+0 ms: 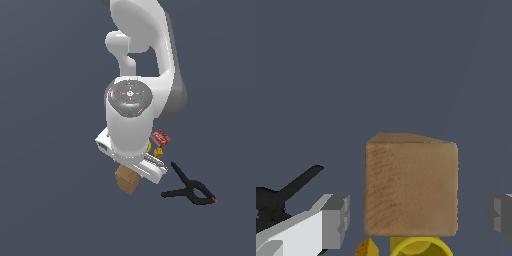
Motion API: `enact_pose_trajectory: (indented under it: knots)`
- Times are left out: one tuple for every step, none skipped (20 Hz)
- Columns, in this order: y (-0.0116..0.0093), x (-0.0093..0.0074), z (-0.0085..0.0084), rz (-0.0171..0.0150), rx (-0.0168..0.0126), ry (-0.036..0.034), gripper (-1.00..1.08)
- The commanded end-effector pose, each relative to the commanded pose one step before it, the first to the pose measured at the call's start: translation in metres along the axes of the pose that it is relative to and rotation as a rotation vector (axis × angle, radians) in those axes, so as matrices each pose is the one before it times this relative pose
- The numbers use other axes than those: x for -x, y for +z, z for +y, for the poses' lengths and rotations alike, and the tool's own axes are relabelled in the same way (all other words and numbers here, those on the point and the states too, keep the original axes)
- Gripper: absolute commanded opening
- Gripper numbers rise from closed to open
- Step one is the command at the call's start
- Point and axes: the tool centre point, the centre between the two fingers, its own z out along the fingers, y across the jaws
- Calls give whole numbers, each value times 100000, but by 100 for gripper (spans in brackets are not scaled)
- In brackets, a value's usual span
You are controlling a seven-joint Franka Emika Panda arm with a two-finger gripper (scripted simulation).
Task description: Pick up a designated object from a clutter of objects.
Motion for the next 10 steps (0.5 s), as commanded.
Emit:
enact_pose_trajectory:
  knots:
    - [2, -4, 4, 1, 1, 14, 100]
    - [39, 1, -2, 0, 0, 0, 100]
    - [115, 3, -6, 0, 0, 0, 100]
    - [191, 5, -9, 0, 0, 0, 100]
    - [258, -14, 27, 16, -2, 67, 100]
    - [344, 11, -15, 0, 0, 0, 100]
    - [411, -7, 21, 16, -1, 67, 100]
    - [498, 19, -20, 0, 0, 0, 100]
    - [562, -6, 34, 23, -1, 95, 100]
    - [596, 27, -21, 0, 0, 0, 100]
